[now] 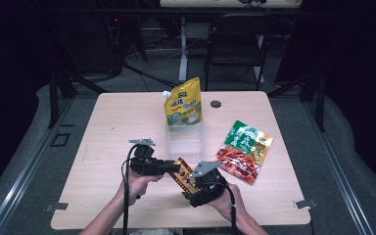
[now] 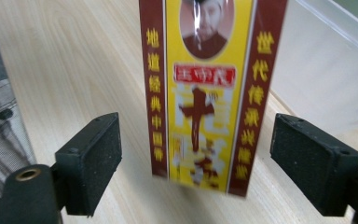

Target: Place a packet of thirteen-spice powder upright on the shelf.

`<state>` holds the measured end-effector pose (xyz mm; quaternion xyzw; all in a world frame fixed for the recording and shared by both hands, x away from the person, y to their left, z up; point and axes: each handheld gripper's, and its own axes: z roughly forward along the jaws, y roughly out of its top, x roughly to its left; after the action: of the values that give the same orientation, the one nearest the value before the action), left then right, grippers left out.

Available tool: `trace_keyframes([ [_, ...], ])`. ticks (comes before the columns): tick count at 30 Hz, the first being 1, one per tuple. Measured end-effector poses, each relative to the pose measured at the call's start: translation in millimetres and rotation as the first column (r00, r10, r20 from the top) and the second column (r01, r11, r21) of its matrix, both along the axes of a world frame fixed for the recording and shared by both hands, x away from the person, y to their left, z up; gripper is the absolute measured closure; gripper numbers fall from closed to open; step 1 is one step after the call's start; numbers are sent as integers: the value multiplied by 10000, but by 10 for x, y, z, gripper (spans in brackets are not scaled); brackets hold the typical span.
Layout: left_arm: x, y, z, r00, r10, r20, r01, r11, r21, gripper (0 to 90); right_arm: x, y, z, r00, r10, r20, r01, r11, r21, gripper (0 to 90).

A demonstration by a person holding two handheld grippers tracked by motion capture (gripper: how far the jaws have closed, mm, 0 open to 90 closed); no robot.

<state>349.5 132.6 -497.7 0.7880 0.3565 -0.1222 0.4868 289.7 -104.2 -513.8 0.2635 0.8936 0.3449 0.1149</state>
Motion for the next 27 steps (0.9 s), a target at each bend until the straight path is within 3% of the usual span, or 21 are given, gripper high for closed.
trace_keyframes([
  [8,-11,55,69,9985,-6,540,-20,9988,481,685,17,-145,9,9998,-46,-172,45,10000,-82,142],
  [23,16,173,164,9929,-86,1189,-68,9916,1289,685,103,-590,48,9939,-987,-494,985,9951,-54,136],
  [27,24,206,202,9912,-176,1316,-20,9891,1474,685,104,-669,23,9918,-1155,-544,1139,9930,-308,132],
])
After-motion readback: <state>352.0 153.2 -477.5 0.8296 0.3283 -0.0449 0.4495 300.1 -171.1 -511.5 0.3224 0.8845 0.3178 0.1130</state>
